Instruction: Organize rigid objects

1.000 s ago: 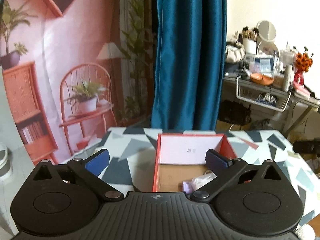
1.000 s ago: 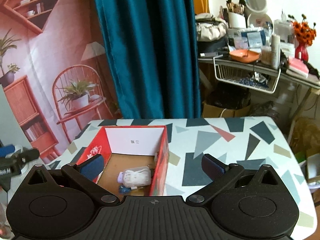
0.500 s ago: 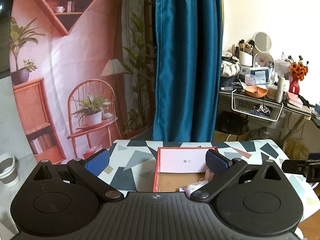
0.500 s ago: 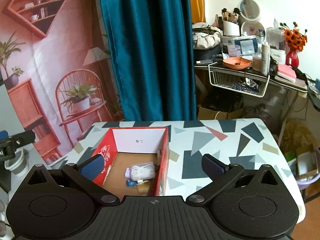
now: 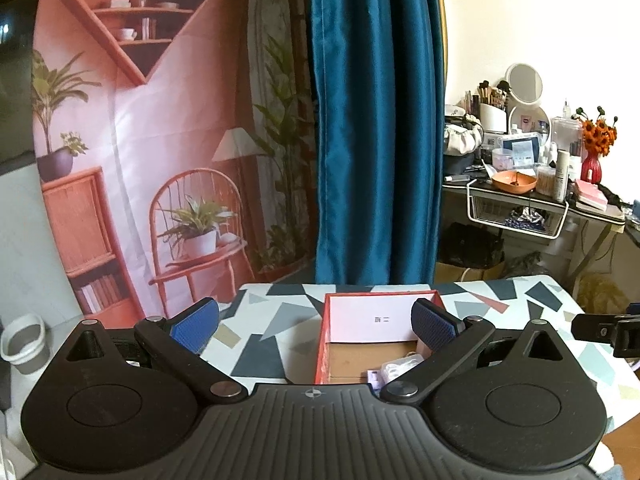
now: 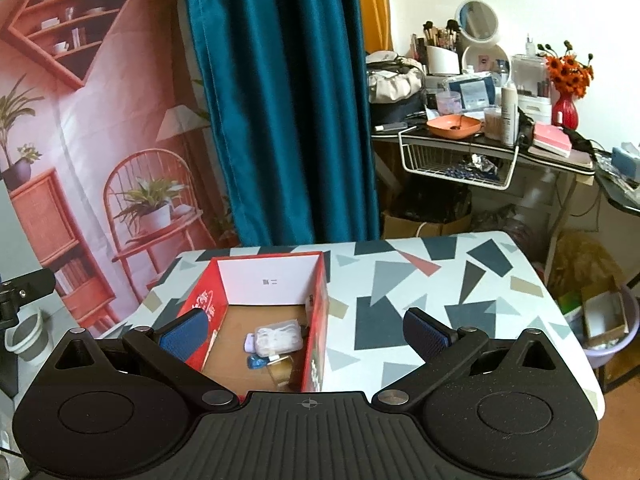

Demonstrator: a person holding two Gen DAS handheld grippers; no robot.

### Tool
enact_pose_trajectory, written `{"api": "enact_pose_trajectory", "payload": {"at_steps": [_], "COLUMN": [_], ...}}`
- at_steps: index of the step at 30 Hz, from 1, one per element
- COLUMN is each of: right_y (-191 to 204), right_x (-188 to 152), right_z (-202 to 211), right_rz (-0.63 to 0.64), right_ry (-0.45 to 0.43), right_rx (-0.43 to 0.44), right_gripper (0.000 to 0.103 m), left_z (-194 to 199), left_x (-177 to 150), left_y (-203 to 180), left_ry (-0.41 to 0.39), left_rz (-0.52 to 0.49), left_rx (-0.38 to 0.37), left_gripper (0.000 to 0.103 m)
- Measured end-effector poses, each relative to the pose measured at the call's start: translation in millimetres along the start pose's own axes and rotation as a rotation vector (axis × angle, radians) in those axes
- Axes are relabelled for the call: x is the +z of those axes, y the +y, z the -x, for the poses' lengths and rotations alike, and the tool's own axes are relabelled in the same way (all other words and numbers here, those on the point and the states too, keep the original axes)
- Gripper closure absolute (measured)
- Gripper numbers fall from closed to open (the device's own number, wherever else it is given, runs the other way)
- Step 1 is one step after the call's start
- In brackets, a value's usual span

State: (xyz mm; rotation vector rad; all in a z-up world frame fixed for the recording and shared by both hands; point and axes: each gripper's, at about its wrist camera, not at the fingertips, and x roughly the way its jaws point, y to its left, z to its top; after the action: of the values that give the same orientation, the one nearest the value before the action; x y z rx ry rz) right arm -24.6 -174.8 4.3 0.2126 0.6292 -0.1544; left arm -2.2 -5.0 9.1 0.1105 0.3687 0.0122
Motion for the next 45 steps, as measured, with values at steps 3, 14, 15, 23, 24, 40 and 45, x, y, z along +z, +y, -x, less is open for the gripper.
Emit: {"api": "enact_pose_trajectory", "payload": {"at_steps": [3,14,15,23,24,40,45], "right_y": [-0.2,2.1,1.3,3.2,3.4,3.8,3.4], "right_x": [-0.3,-0.6,-0.2,0.5,0.5,0.8,0.6], "right_z": [1.9,8.5,9.2,11.6,11.7,12.6,12.8], "right_rz": [0.004,0.016,0.016,0.03,0.031,0.046,0.047], "right_ry": [-0.008,-0.021,-0.024,-0.041,-0.042,-0.049,-0.049], "right_rx": [-0.01,-0.015,-0.017,-0.028,-0.028,-0.036,-0.036], "right_gripper": [0.0,0.0,0.0,0.0,0.0,0.0,0.0], "left_z": [-0.8,2.1,2.2,1.8,1.6,3.2,3.2], "left_x": [0.9,-0.1,0.1,-0.7,-0.7,-1.5,-1.7], "left_y": [0.6,6.1,6.7,4.5,4.6,7.5,8.6], "left_ry": [0.002,0.009,0.008,0.013,0.015,0.015,0.018], "left_rz": [0.004,0.034,0.036,0.037,0.039,0.043,0.044], "left_rx": [0.009,0.015,0.015,0.026,0.026,0.026,0.028], "left_gripper": [0.0,0.0,0.0,0.0,0.0,0.0,0.0]}}
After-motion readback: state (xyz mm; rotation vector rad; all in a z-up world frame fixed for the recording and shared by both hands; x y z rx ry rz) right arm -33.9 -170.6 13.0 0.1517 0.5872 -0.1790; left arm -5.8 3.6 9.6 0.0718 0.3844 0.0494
